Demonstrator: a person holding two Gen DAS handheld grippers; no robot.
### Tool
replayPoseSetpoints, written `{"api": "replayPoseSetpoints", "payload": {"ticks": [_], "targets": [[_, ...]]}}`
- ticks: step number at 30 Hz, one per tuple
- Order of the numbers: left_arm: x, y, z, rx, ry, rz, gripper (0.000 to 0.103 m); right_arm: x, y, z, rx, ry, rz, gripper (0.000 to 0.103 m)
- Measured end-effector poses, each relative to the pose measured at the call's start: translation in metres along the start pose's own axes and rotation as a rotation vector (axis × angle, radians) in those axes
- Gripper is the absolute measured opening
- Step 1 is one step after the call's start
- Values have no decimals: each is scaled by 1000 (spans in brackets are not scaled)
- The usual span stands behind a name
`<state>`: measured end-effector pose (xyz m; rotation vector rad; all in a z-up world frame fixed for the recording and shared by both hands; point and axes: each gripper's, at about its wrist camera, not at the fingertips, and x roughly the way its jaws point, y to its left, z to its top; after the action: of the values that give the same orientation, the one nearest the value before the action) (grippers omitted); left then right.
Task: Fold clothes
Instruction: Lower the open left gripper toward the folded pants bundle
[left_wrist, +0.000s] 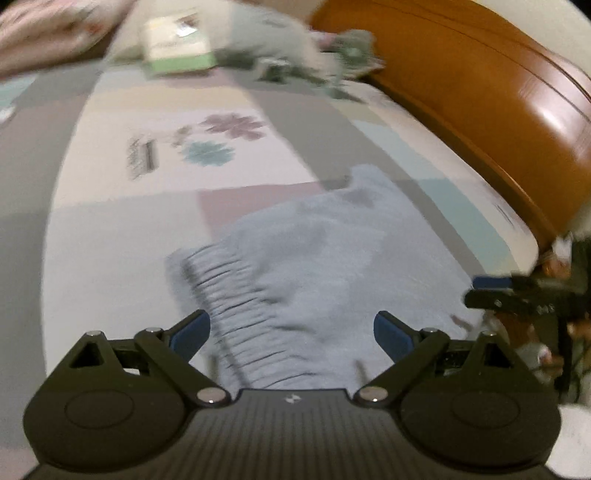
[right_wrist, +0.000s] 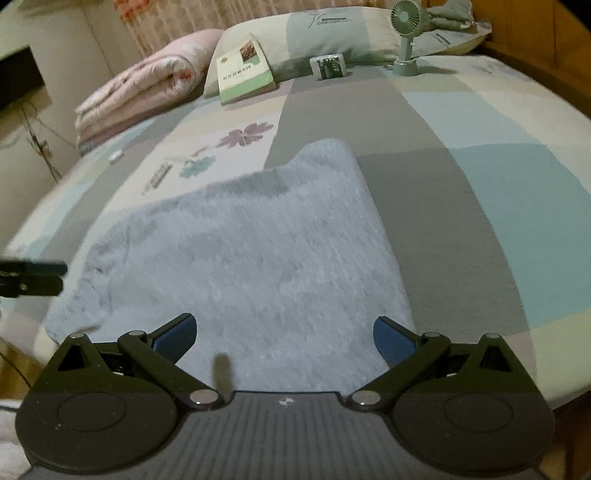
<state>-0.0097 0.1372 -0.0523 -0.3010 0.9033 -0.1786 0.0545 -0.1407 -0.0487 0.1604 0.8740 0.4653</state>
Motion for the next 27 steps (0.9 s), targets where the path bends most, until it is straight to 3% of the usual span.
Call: {"api": "replayPoseSetpoints", "payload": {"ticks": [7,11,23,27], "targets": [[11,54,-13,-380,76,-129,95,-4,-6,11,49,-5,75,103],[32,70,-21,-509,136,-184,95,-7,-10,13,64,-12,81,103],[67,86,1,-575,73,-353,98,2,-23,19,108,-3,80,103],[63,87,-5,-580,56,-366,98,5,-24,29,95,4,88,103]]}}
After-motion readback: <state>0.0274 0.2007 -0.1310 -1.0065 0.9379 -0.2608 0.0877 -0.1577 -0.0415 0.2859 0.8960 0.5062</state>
